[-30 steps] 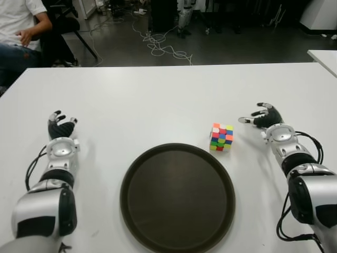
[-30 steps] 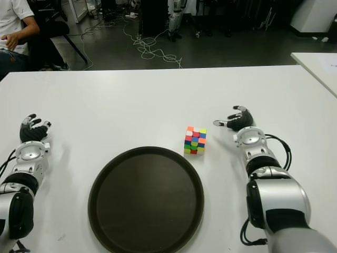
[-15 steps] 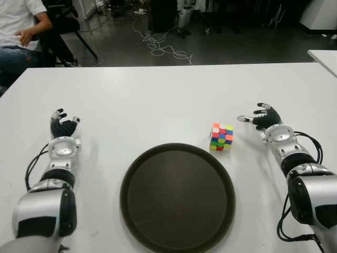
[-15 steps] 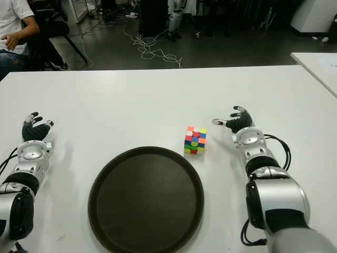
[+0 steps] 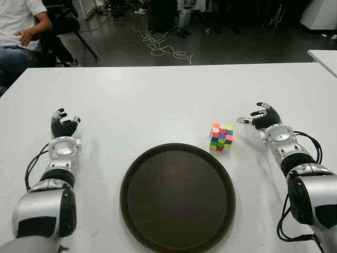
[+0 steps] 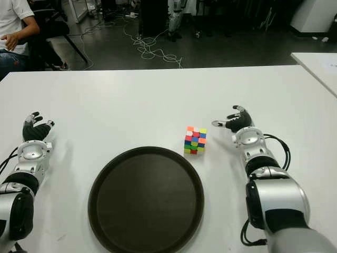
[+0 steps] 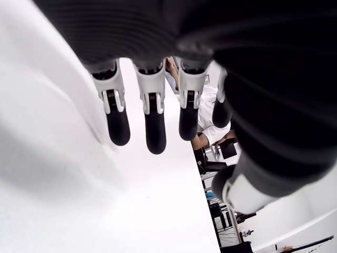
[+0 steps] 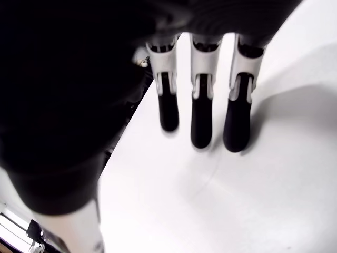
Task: Pick up the Rubik's Cube and put it in the plate
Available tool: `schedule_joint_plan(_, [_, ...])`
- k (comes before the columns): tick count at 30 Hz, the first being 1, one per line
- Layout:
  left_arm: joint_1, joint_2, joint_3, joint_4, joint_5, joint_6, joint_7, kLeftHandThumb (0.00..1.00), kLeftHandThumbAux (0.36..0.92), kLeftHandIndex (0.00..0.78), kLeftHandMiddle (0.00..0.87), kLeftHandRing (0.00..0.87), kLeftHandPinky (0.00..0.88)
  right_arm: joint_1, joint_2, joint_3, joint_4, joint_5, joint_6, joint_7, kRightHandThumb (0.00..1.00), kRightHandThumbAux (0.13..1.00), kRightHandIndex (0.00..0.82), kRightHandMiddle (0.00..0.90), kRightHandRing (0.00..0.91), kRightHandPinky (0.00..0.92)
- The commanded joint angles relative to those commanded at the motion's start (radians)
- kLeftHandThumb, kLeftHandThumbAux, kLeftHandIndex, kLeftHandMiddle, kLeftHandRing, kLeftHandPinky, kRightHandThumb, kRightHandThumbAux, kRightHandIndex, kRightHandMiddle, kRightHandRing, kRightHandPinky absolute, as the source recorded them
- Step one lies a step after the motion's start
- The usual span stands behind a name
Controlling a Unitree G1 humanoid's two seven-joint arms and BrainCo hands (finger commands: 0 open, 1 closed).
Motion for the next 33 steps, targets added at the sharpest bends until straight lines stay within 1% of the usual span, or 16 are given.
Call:
schedule_joint_plan(3, [-0.001, 0.001, 0.001, 0.001, -0.001, 0.001, -0.004, 0.128, 0.752, 0.129, 0.151, 0.173, 0.193, -0.001, 0.001, 0.001, 0.000, -0.001, -0.001, 0.002, 0.000, 0.848, 0.125, 0.677, 0.761, 0.719])
schedule_joint_plan(6, [-0.001, 0.003, -0.001, 0.001, 0.002, 0.001, -0.004, 0.140, 0.754, 0.151, 0.163, 0.181, 0.190, -0.003, 0.002, 0.005, 0.000, -0.005, -0.002, -0.001, 0.000, 0.862, 0.149, 0.649, 0.727, 0.692])
schedule_joint_plan(8, [-0.002, 0.004, -0.002, 0.002, 0.004, 0.003, -0.004, 0.142, 0.752, 0.153, 0.165, 0.182, 0.190, -0.003, 0.003, 0.007, 0.000, -0.006, -0.003, -0.004, 0.000, 0.864, 0.154, 0.645, 0.722, 0.689])
schedule_joint_plan(10, [-0.002, 0.005, -0.005, 0.002, 0.007, 0.005, -0.004, 0.143, 0.751, 0.154, 0.166, 0.181, 0.188, -0.003, 0.004, 0.008, 0.000, -0.007, -0.004, -0.007, 0.000, 0.863, 0.149, 0.621, 0.695, 0.657])
schedule_joint_plan(13, [-0.003, 0.007, -0.011, 0.003, 0.013, 0.009, -0.001, 0.134, 0.747, 0.132, 0.157, 0.171, 0.170, -0.002, 0.005, 0.008, -0.001, -0.007, -0.009, -0.010, 0.000, 0.860, 0.140, 0.610, 0.685, 0.654])
schedule_joint_plan(15, [-0.004, 0.007, -0.015, 0.003, 0.015, 0.012, 0.002, 0.128, 0.746, 0.116, 0.148, 0.162, 0.157, -0.001, 0.005, 0.006, -0.001, -0.005, -0.011, -0.012, 0.000, 0.861, 0.135, 0.588, 0.668, 0.633])
schedule_joint_plan(18, [-0.005, 0.007, -0.018, 0.003, 0.017, 0.015, 0.005, 0.124, 0.748, 0.116, 0.150, 0.161, 0.160, -0.001, 0.006, 0.004, -0.001, -0.004, -0.012, -0.015, 0.000, 0.848, 0.108, 0.485, 0.591, 0.528])
schedule_joint_plan(19, [-0.005, 0.007, -0.019, 0.003, 0.016, 0.017, 0.006, 0.124, 0.749, 0.117, 0.151, 0.161, 0.161, -0.001, 0.006, 0.003, -0.001, -0.003, -0.013, -0.016, 0.000, 0.846, 0.104, 0.471, 0.580, 0.515])
schedule_joint_plan(21, [-0.006, 0.007, -0.021, 0.004, 0.016, 0.020, 0.007, 0.109, 0.750, 0.121, 0.155, 0.168, 0.169, -0.001, 0.006, 0.002, -0.002, -0.002, -0.014, -0.016, 0.000, 0.841, 0.094, 0.485, 0.584, 0.526])
schedule_joint_plan(23, [-0.006, 0.008, -0.023, 0.004, 0.017, 0.021, 0.008, 0.100, 0.747, 0.121, 0.155, 0.168, 0.168, -0.001, 0.005, 0.002, -0.002, -0.003, -0.014, -0.016, 0.000, 0.838, 0.087, 0.467, 0.575, 0.506])
schedule_joint_plan(26, [-0.006, 0.008, -0.026, 0.003, 0.017, 0.021, 0.007, 0.097, 0.746, 0.121, 0.155, 0.168, 0.167, -0.001, 0.006, 0.001, -0.002, -0.002, -0.014, -0.017, 0.000, 0.853, 0.110, 0.514, 0.612, 0.573])
schedule_joint_plan(29, [-0.006, 0.008, -0.026, 0.003, 0.015, 0.018, 0.005, 0.100, 0.745, 0.121, 0.152, 0.165, 0.159, -0.002, 0.006, 0.000, -0.001, -0.001, -0.012, -0.015, 0.000, 0.860, 0.121, 0.542, 0.640, 0.613])
schedule_joint_plan(30, [-0.005, 0.008, -0.026, 0.002, 0.014, 0.017, 0.004, 0.096, 0.743, 0.114, 0.145, 0.155, 0.141, -0.001, 0.005, 0.000, -0.001, -0.001, -0.012, -0.015, 0.000, 0.853, 0.110, 0.454, 0.560, 0.511])
schedule_joint_plan(31, [-0.005, 0.007, -0.025, 0.002, 0.013, 0.017, 0.003, 0.095, 0.743, 0.111, 0.143, 0.152, 0.135, -0.001, 0.005, 0.001, -0.001, -0.002, -0.012, -0.015, 0.000, 0.850, 0.106, 0.423, 0.531, 0.475])
schedule_joint_plan(32, [-0.005, 0.007, -0.024, 0.002, 0.012, 0.016, 0.002, 0.090, 0.741, 0.105, 0.139, 0.146, 0.127, -0.001, 0.005, 0.002, -0.001, -0.003, -0.011, -0.016, 0.000, 0.841, 0.095, 0.347, 0.445, 0.381])
schedule_joint_plan(33, [-0.006, 0.007, -0.023, 0.002, 0.011, 0.017, 0.000, 0.086, 0.741, 0.100, 0.136, 0.144, 0.127, -0.001, 0.005, 0.003, -0.001, -0.005, -0.011, -0.016, 0.000, 0.836, 0.088, 0.300, 0.392, 0.333])
